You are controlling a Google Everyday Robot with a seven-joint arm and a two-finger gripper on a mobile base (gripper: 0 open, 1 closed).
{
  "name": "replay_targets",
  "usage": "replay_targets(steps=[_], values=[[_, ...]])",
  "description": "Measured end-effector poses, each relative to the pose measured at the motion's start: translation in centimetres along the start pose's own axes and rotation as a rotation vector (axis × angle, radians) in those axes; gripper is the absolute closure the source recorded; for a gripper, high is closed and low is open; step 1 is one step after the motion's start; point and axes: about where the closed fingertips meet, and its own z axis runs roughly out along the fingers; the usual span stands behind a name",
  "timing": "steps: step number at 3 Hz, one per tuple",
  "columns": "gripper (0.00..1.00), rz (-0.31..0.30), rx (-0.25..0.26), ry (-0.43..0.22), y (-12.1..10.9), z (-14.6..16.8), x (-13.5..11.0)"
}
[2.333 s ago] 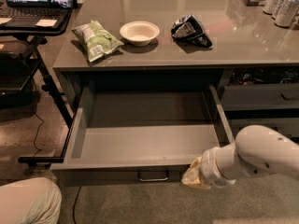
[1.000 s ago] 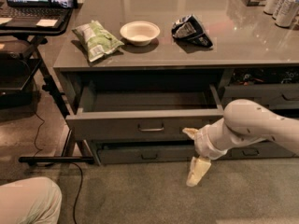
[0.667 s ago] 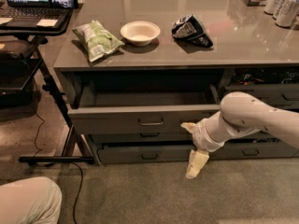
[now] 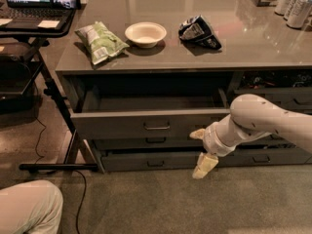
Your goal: Close top drawer
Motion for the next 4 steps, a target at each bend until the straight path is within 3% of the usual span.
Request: replay_targets(steps=[1, 2, 3, 4], values=[[0.42, 0.000, 0.000, 0.000, 0.0, 0.0, 0.0], [0.66, 0.010, 0.033, -0.024, -0.7, 0.0, 0.7], [0.89, 0.010, 0.101, -0.042, -2.7, -0.4, 1.5], [1.00, -0.005, 0.153, -0.051, -5.3, -0.9, 1.9]])
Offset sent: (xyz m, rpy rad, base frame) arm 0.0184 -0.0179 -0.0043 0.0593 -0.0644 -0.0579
